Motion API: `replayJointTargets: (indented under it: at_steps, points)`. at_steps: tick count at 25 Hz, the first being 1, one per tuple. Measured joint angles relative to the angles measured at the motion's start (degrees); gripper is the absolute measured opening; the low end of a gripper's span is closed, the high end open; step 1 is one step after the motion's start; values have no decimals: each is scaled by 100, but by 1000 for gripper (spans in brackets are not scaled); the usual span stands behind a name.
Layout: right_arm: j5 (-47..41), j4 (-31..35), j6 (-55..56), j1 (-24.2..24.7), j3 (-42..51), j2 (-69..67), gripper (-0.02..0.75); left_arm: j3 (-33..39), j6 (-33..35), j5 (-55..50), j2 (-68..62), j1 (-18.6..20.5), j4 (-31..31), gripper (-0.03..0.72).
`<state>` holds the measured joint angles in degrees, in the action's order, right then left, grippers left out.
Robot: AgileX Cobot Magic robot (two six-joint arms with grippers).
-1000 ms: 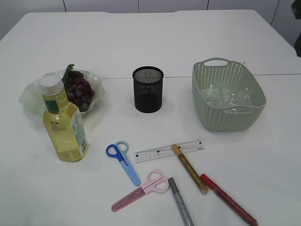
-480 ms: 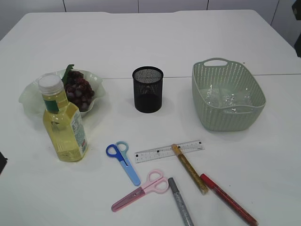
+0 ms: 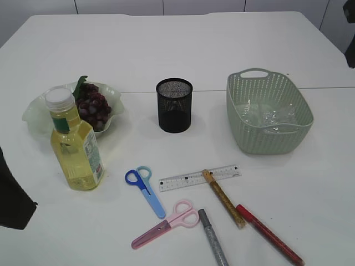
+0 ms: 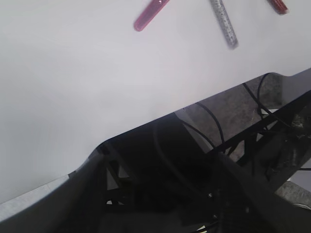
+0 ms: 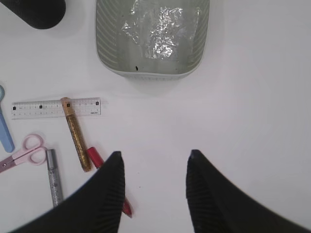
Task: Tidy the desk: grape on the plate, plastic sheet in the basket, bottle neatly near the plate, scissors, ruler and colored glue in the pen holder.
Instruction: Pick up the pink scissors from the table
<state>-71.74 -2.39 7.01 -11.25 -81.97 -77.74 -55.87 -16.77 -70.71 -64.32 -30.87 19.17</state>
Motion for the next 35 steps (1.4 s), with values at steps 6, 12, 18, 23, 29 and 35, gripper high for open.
replayJointTargets:
  at_steps: [6,12,18,23,29,35]
  points:
    - [0,110,-46,0,0,0,313,0,181,0,-22,0,237,495]
    - [0,467,-46,0,94,0,313,0,650,11,-202,0,261,495]
    - [0,480,-46,0,211,0,313,0,1115,126,-718,0,268,477]
    - [0,480,-46,0,211,0,313,0,1436,412,-1064,-81,368,469]
    - [0,480,-57,0,211,0,313,0,1782,1120,-1584,-881,401,468]
    - [0,480,-57,0,211,0,313,-339,1852,1459,-2511,-1404,-302,468]
